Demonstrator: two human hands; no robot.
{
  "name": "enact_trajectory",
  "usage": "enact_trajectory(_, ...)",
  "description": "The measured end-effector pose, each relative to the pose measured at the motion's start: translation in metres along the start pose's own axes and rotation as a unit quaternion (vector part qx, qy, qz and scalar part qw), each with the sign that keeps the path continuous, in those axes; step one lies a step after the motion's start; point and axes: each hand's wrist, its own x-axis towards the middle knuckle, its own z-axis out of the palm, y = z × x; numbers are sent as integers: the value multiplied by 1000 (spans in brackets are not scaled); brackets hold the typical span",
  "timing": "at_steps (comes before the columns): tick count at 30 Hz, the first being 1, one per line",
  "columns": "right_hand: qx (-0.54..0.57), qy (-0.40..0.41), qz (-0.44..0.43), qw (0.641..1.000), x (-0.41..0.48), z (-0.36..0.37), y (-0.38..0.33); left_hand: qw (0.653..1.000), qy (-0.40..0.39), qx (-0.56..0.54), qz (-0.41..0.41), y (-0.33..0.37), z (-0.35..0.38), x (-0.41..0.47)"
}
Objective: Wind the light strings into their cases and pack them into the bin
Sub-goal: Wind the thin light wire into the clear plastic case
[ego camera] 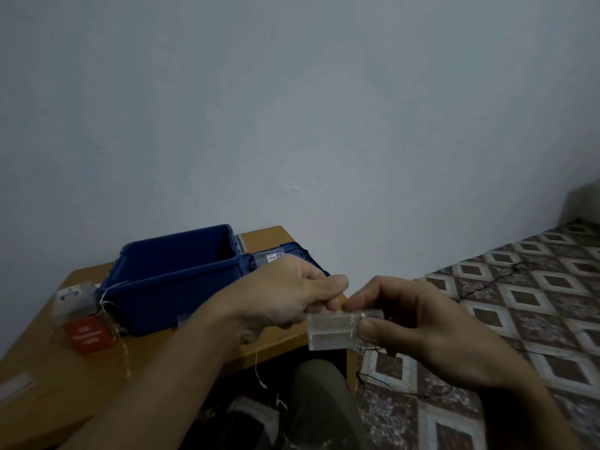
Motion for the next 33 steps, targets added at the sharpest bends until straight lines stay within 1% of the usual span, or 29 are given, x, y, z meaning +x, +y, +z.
enact_trajectory(3, -157, 69, -2, 985, 2, 1, 3, 996, 68, 50, 21, 4, 8, -1)
enact_trajectory(5, -208, 116, -9, 971, 5, 3, 6, 992, 109, 42, 42, 2, 14, -3)
enact_trajectory(8, -232, 166, -38, 958, 9, 9, 6, 983, 159, -53, 76, -1, 28, -10)
enact_trajectory(10, -242, 199, -61, 948, 11, 13, 8, 970, 187, -128, 87, -4, 38, -13)
enact_trajectory(12, -225, 237, -77, 942, 14, 15, 10, 955, 210, -193, 82, -9, 45, -16)
enact_trajectory(14, -188, 259, -87, 943, 18, 18, 12, 945, 215, -237, 68, -13, 49, -17)
enact_trajectory(19, -96, 285, -115, 947, 23, 28, 15, 936, 198, -288, 28, -20, 51, -17)
enact_trajectory(25, 14, 243, -120, 962, 23, 28, 13, 939, 189, -274, 82, -29, 43, -20)
enact_trajectory(29, 48, 215, -110, 969, 24, 27, 13, 944, 171, -266, 89, -31, 38, -22)
enact_trajectory(33, 90, 196, -100, 971, 23, 28, 11, 941, 146, -290, 94, -31, 37, -24)
